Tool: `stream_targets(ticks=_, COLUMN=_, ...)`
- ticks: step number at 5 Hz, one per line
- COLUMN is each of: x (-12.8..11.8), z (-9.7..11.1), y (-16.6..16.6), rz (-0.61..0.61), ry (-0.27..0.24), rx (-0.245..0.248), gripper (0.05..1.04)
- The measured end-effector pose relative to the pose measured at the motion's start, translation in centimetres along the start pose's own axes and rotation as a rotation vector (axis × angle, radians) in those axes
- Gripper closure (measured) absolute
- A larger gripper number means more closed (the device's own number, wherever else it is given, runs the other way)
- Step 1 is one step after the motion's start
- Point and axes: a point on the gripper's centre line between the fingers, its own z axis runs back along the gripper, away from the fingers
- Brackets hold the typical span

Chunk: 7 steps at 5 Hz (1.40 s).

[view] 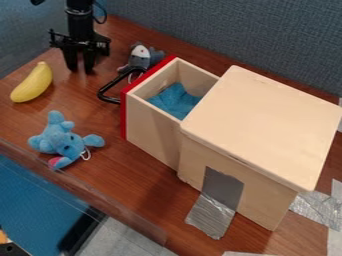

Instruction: Put the thing in the drawer

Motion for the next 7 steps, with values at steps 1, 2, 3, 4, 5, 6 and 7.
stream_targets(ticks=1, x=-0.2, z=0.2, y=0.0, rz=0.003, ry=0.007, rx=-0.030, gripper=0.313)
stream_targets(ticks=2, x=0.7, z=2.5, y=0.3, rz=0.034, ry=-0.047, rx=-0.063, gripper=0.095)
stream_targets(ticks=3, x=3.2, z=5.5, y=0.6, rz=0.042, ry=-0.143, rx=-0.076, gripper=0.083)
stream_targets(ticks=4, x=5.5, z=7.3, y=0.9, rz=0.060, ry=-0.214, rx=-0.075, gripper=0.083)
stream_targets(ticks=5, x=6.9, z=6.1, y=1.0, rz=0.066, ry=-0.219, rx=-0.072, gripper=0.083)
stream_targets(ticks=6, x=6.6, z=5.3, y=1.3, rz=0.061, ry=-0.195, rx=-0.055, gripper=0.083)
stream_targets(ticks=7, x=5.2, z=3.5, y=1.2, rz=0.056, ry=-0.128, rx=-0.039, gripper=0.083)
